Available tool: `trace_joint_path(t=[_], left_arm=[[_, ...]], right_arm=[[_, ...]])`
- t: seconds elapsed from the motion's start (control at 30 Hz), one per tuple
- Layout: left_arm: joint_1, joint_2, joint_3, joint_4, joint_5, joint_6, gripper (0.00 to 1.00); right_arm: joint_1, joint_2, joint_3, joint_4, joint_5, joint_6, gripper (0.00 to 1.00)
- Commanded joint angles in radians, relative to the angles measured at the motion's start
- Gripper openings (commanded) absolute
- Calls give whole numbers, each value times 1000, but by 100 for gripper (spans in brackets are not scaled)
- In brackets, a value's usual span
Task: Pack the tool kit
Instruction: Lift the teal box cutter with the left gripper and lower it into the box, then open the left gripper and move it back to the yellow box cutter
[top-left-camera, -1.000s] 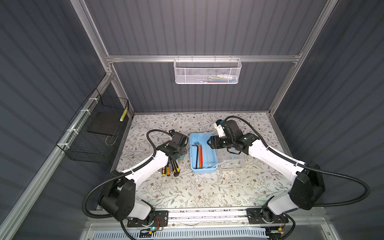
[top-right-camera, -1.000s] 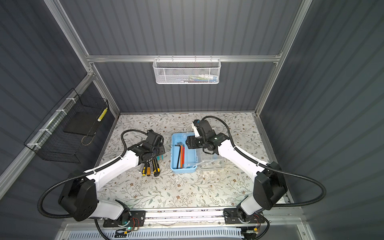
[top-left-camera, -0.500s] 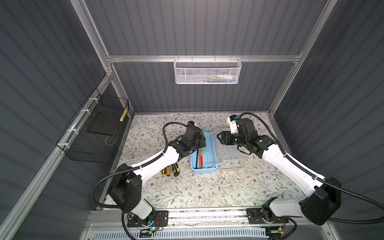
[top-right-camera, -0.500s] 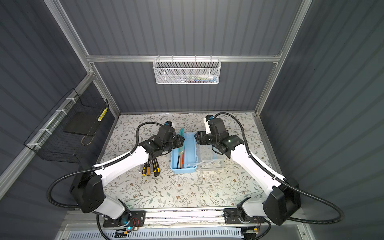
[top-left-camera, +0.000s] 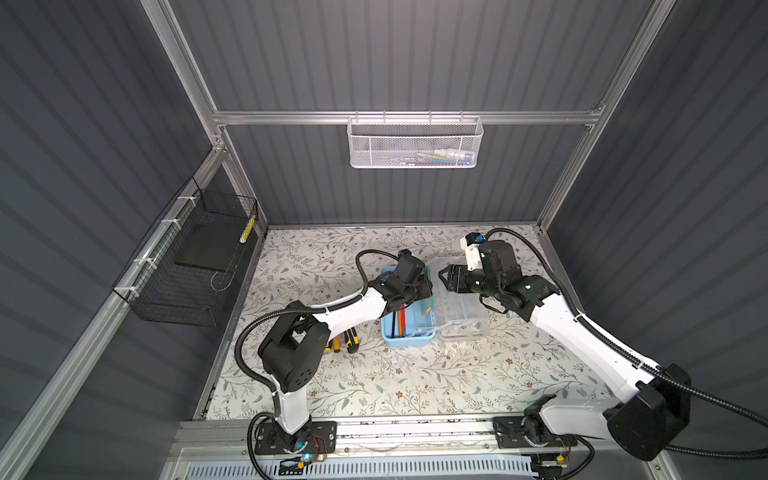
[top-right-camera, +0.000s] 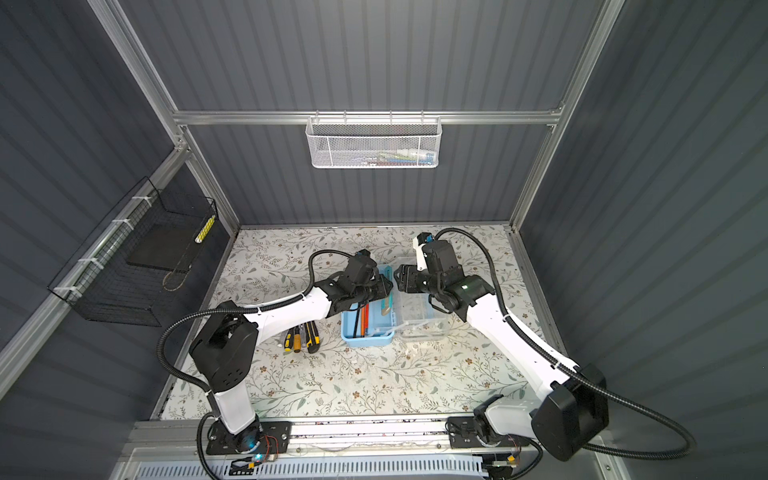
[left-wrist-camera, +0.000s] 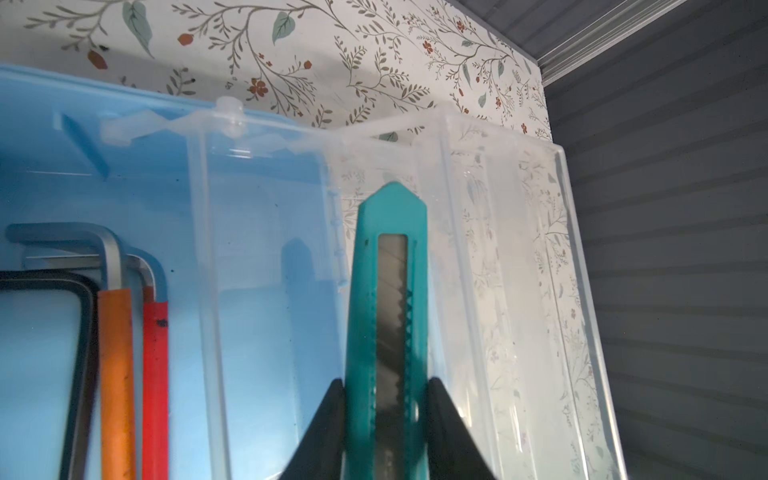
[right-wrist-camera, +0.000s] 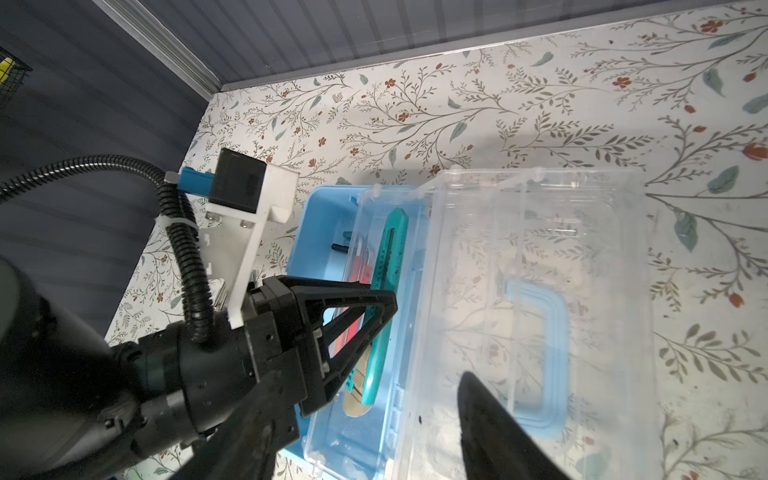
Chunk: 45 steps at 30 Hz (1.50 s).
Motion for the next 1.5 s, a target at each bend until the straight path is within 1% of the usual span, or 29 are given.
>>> trace_joint_path(t=[0.0,0.13,0.2,0.27,0.3,0.37,0.53,0.63,0.7,0.77,0.83,0.9,0.97,1.2,1.3,1.33,1.47], left_arm=[[-9,18,44,40,38,-27,19],[-8,31,46,58,63,-41,25],[-9,33,52,59,71,-40,30],[-9,27,54,54,68,-33,39],[-9,27,57,50,69,-26,40],[-9,18,61,38,68,-16,46],[-7,-11,71,-2,32,40,48],[-5,-60,62,-60,-26,108,48],[-5,-101,49,-120,-91,163,49],[-6,-144,30,-211,-185,210,50],[-6,-197,-15,-274,-280,224,52],[1,-253,-79,-307,-342,215,54],[18,-309,-162,-320,-356,183,54],[72,-432,-366,-411,-420,69,55],[96,-459,-428,-424,-422,31,55],[100,-464,-446,-418,-421,21,55],[121,-450,-493,-400,-409,-3,57]], right_arm=[[-7,-12,-18,2,0,3,67],[-9,-3,-17,1,-16,3,69],[-9,1,-13,1,-21,4,70],[-10,6,-10,2,-22,3,71],[-9,8,-6,2,-23,3,71],[-9,11,1,1,-23,3,71],[-9,29,35,-4,-32,-4,71],[-10,26,41,-9,-35,-4,71],[-9,22,41,-11,-40,-1,71],[-7,18,37,-14,-49,0,70],[-6,17,35,-14,-54,2,70],[-4,20,27,-7,-66,0,70],[-1,29,23,1,-80,3,70],[24,71,30,0,-108,9,70],[37,85,36,2,-114,7,70],[38,91,39,30,-118,5,70],[40,108,44,37,-127,3,70]])
